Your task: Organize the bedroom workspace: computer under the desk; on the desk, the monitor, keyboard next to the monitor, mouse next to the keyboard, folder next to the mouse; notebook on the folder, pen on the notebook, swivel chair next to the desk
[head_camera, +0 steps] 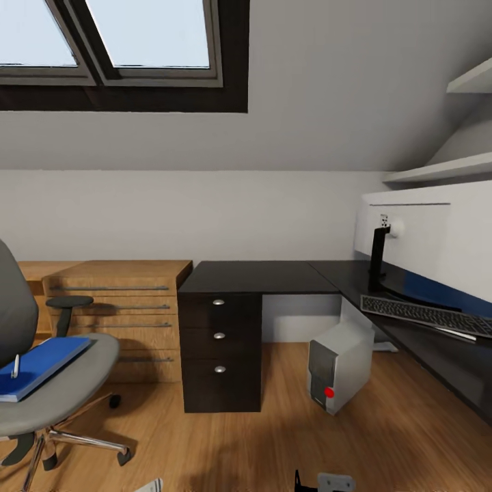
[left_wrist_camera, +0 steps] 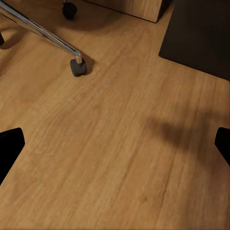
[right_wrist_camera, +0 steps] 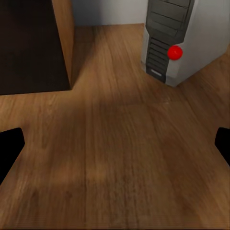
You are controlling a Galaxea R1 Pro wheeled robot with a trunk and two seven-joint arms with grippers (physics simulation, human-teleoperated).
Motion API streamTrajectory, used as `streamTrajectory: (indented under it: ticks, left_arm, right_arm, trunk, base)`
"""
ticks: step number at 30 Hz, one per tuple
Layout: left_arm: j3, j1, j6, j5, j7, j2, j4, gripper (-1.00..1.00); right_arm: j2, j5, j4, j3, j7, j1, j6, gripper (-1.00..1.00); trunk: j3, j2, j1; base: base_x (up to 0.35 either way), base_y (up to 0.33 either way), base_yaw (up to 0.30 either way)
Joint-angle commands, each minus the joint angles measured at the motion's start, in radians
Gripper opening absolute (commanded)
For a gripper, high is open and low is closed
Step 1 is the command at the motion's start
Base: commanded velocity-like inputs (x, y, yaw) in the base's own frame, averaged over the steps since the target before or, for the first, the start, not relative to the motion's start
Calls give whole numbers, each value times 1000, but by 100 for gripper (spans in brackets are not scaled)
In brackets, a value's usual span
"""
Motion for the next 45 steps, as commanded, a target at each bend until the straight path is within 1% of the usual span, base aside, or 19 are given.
streamTrajectory:
  ticks: [1, 25, 29, 30, 31, 33, 35, 45]
  left_arm:
    - [-5, -1, -6, 10, 6, 1, 0, 100]
    - [-6, -1, -6, 11, 5, 4, 1, 100]
    - [-6, -1, -6, 11, 5, 4, 18, 100]
    - [-6, -1, -7, 10, 4, 5, 50, 100]
    - [-6, -1, -8, 9, 4, 5, 56, 100]
    - [-6, -1, -25, 9, 3, 4, 72, 100]
    - [-9, -1, -59, 9, 1, 3, 86, 100]
    - [-10, -1, -86, 7, -2, 2, 94, 100]
  right_arm:
    - [0, 11, 2, -6, -7, -1, -2, 100]
    - [0, 11, 3, -6, -10, -1, -2, 100]
    - [0, 12, 4, -6, -9, -1, -3, 100]
    - [0, 12, 4, -6, -9, -1, -3, 100]
    - [0, 12, 4, -6, -8, -1, -3, 100]
    - [0, 12, 4, -6, -9, -1, -3, 100]
    - [1, 12, 4, -6, -9, -1, -3, 100]
    - [0, 12, 4, -6, -10, -1, -3, 100]
  trunk:
    - [-3, -1, 0]
    - [-40, -1, 0]
    - [-47, -1, 0]
    - [-48, -1, 0]
    - [-50, -1, 0]
    - [-53, -1, 0]
    - [-56, -1, 0]
    - [-72, -1, 0]
  base:
    - [0, 0, 0]
    - [0, 0, 0]
    - [0, 0, 0]
    - [0, 0, 0]
    - [0, 0, 0]
    - [0, 0, 13]
    - [0, 0, 46]
    - [0, 0, 64]
